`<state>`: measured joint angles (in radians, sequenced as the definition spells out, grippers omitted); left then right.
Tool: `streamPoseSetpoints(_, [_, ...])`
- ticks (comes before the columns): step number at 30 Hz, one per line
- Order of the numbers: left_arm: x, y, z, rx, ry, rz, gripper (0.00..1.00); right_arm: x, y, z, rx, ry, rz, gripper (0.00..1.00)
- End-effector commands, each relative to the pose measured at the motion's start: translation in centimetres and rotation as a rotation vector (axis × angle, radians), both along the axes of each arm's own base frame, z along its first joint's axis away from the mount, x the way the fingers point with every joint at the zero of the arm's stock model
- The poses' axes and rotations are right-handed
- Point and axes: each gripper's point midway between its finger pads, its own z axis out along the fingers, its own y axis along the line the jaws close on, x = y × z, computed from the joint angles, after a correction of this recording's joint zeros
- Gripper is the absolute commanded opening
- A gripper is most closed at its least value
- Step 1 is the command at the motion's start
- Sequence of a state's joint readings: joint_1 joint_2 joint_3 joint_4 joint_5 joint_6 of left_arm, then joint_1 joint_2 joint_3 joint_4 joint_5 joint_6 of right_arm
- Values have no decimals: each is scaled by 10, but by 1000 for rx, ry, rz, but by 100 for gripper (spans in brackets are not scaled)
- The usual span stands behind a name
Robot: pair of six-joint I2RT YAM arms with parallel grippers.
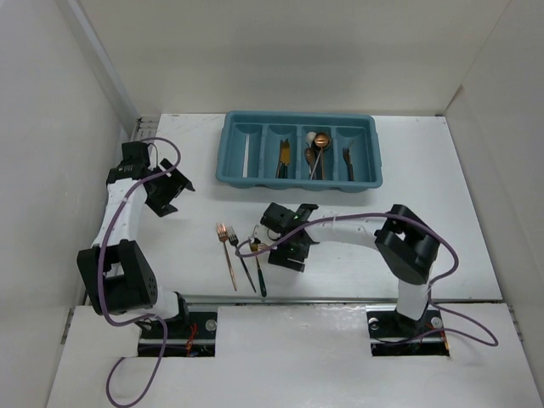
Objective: Sort the eating utensils into containers
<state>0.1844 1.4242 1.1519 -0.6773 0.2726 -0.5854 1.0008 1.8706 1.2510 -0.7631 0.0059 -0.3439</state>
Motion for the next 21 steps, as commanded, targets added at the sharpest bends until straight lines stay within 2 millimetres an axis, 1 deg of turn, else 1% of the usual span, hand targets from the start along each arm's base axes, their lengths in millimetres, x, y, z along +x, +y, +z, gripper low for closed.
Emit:
streamPoseSetpoints(1, [-3,-4,10,-24,-30,1,72,10,11,13,18,-30,-4,71])
streamPoseSetpoints(2, [-1,-3,11,-22,-39,1,72,8,14,21,37,-20,0,67])
streamPoseSetpoints(4, [-1,-3,11,-22,-39,1,72,8,21,38,80,-19,29,67])
streamPoseSetpoints(5, [0,-3,8,-24,-30,1,72,9,27,51,113,-24,33,67])
streamPoseSetpoints(6, [0,-3,8,-24,-30,1,72,12,31,66,149,-53,47,69])
streamPoseSetpoints(7, [0,-5,9,-32,-32,-4,72,13,32,73,158,-63,60,69])
streamPoseSetpoints(8, [0,-5,9,-32,-32,-4,72,21,35,80,163,-96,63,71])
streamPoseSetpoints(9, [0,-5,9,-32,-32,-4,72,23,34,84,165,-113,60,73])
streamPoseSetpoints(10, [2,-4,10,-30,-41,-4,72,27,34,84,150,-132,78,77])
streamPoseSetpoints(11, [2,-6,8,-41,-34,-9,72,31,31,79,123,-143,71,79])
streamPoseSetpoints(12, [2,-6,8,-41,-34,-9,72,30,25,70,79,-131,86,80])
streamPoseSetpoints(13, [2,-8,8,-49,-35,-13,72,28,18,49,11,-102,96,81])
streamPoseSetpoints(15, [2,-8,8,-49,-35,-13,72,25,5,26,-62,-74,95,82])
streamPoseSetpoints(16, [2,-8,8,-49,-35,-13,72,22,6,21,-66,-57,98,83])
streamPoseSetpoints(17, [2,-8,8,-49,-35,-13,72,22,3,11,-81,-28,75,83])
streamPoseSetpoints(18, [2,-5,8,-49,-35,-4,72,19,-1,6,-105,-9,67,83])
streamPoseSetpoints(20, [2,-5,8,-49,-35,-4,72,17,-3,-3,-123,7,50,83])
streamPoseSetpoints(21, [2,-5,8,-49,-35,-4,72,16,-9,-9,-153,8,33,83])
